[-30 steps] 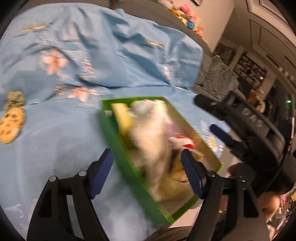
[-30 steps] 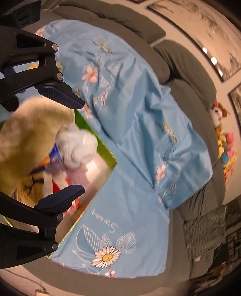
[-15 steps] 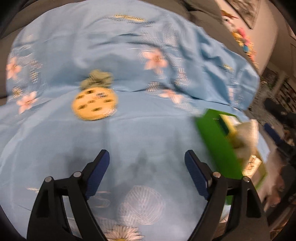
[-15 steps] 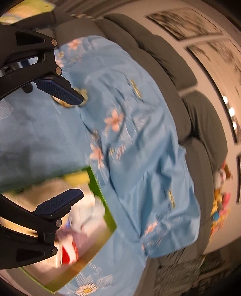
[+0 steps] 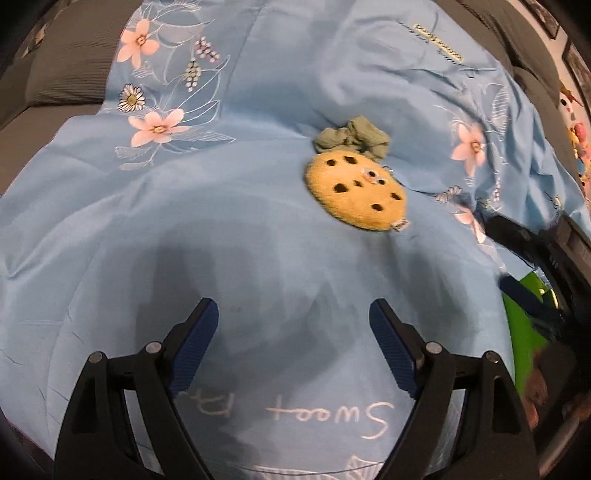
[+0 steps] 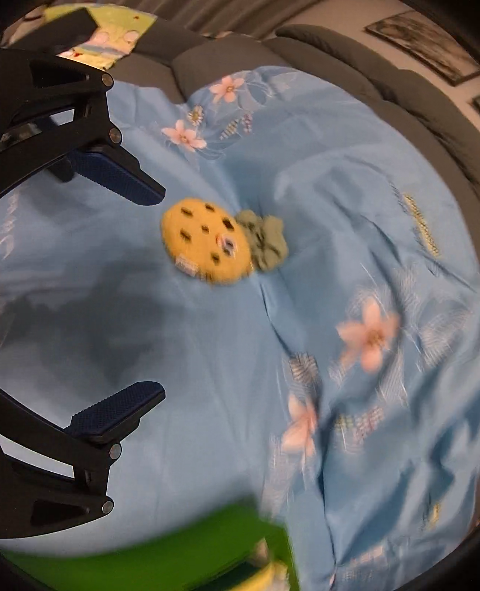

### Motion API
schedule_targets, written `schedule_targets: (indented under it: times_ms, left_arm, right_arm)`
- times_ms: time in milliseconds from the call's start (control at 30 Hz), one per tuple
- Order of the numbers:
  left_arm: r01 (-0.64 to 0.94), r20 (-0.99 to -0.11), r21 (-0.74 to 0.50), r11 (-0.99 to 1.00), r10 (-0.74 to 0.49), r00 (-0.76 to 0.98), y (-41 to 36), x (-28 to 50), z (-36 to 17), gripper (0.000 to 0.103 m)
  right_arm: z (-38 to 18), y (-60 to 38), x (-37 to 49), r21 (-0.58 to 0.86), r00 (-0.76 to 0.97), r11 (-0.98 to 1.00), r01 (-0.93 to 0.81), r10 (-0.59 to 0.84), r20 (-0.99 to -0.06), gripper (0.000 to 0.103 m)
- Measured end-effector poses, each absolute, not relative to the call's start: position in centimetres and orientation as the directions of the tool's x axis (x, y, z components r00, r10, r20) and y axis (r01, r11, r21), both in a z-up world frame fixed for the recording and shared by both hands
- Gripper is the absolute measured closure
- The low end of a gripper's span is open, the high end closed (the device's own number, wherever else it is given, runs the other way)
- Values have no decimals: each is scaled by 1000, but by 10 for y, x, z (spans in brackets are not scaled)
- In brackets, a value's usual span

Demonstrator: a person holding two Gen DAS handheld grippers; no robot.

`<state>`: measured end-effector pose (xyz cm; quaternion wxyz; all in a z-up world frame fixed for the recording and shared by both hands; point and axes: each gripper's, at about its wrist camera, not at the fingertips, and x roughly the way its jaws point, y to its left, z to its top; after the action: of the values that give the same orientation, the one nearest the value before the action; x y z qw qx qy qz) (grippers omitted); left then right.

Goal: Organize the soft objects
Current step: 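Move the right gripper to the yellow cookie plush and grasp it, then lift the cookie plush and carry it over the green box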

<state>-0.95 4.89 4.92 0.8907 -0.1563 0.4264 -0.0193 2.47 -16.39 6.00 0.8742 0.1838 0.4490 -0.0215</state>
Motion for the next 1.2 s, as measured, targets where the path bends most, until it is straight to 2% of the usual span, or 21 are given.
schedule_targets:
  times_ms: [200, 333, 400, 467, 500, 567, 900, 1200]
  left_arm:
    - [-116, -757, -332, 936, -191, 625, 61, -5, 48, 20]
    - [-109, -749, -337, 935, -196, 634, 62, -6, 52, 20]
    - [-107, -749, -343, 933, -203, 630, 64, -5, 52, 20]
    - [-121, -754, -356, 927, -208, 624, 68, -3, 50, 20]
    - [-127, -756, -361, 924, -210, 621, 69, -2, 50, 20]
    - [-142, -758, -375, 916, -214, 617, 74, -1, 49, 20]
    - [-168, -757, -386, 907, -208, 619, 79, -3, 52, 20]
    - [-151, -758, -379, 913, -213, 616, 74, -8, 53, 20]
  right_arm:
    - [16, -138, 83, 316, 524, 926, 206, 168, -835, 8]
    - [-8, -129, 108, 321, 476, 922, 215, 188, -859, 24]
    - [-18, -129, 115, 321, 468, 911, 260, 172, -867, 37]
    - [-18, -127, 117, 280, 489, 924, 260, 124, -864, 65]
    - [-19, -124, 119, 252, 490, 938, 239, 107, -865, 67]
    - [-17, -125, 118, 253, 502, 937, 239, 104, -858, 80]
    - [56, -139, 57, 380, 597, 916, 132, 232, -768, 84]
    - [79, -152, -15, 394, 506, 914, 93, 298, -810, 84]
